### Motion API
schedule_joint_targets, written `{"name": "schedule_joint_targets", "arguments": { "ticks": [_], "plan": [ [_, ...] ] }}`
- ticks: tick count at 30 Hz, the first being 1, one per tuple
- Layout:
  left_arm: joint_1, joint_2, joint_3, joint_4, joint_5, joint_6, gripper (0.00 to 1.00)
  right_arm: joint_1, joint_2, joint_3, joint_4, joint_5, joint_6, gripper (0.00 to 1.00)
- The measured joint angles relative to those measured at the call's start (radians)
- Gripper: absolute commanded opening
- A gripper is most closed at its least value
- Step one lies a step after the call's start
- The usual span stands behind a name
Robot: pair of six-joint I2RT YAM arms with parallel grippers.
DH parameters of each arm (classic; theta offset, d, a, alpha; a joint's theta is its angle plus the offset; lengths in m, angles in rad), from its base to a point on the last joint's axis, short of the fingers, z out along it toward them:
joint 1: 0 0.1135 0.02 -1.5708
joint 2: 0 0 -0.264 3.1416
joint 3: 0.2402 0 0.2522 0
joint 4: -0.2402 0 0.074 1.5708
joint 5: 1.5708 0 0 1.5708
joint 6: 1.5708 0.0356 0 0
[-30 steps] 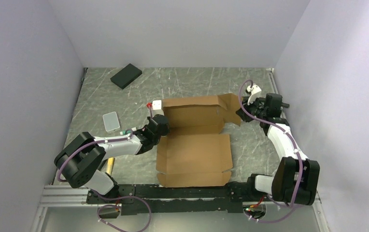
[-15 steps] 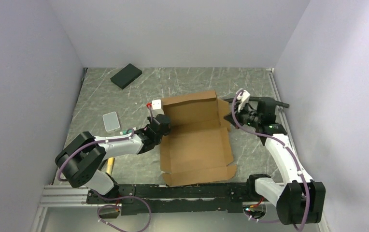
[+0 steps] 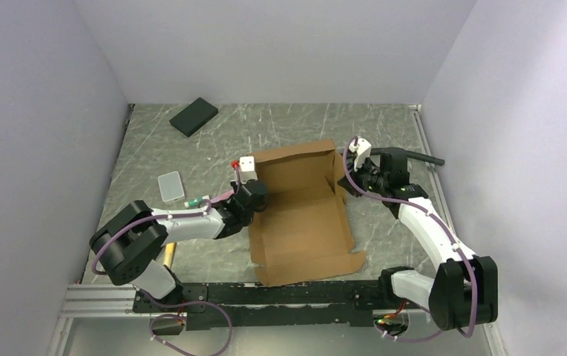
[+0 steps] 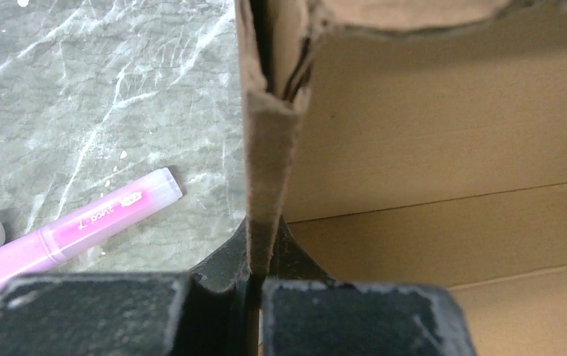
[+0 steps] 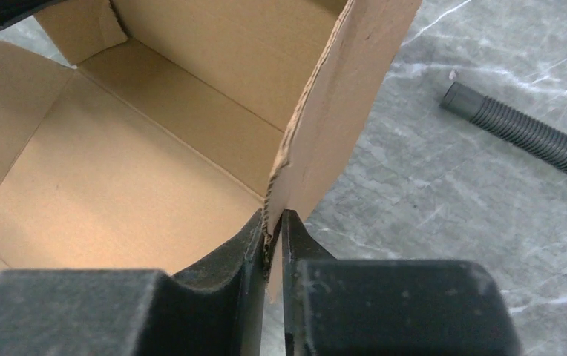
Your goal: Fold the paper box
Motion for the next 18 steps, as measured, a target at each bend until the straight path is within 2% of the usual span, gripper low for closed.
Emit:
{"name": "schedule_joint_targets", "arguments": {
  "ticks": [3,4,5,10,18],
  "plan": [
    [-0.010,0.004,0.000,0.004,-0.015,0.012,0.00,0.004,0.011,0.003,-0.016,-0.010,0.001,0.18],
    [-0.012,0.005,0.000,0.005,-0.018,0.014,0.00,0.005,0.009,0.003,-0.019,-0.016,0.001,0.11],
    [-0.015,0.009,0.000,0.009,-0.024,0.017,0.00,0.005,0.007,0.003,-0.022,-0.019,0.001,0.00],
    [-0.026,0.026,0.009,0.014,-0.055,0.045,0.00,0.000,0.020,0.014,-0.024,0.020,0.033,0.00],
    [-0.071,0.067,0.046,0.015,-0.123,0.132,0.00,-0.005,0.201,0.150,-0.017,0.042,0.226,0.00]
  ]
}}
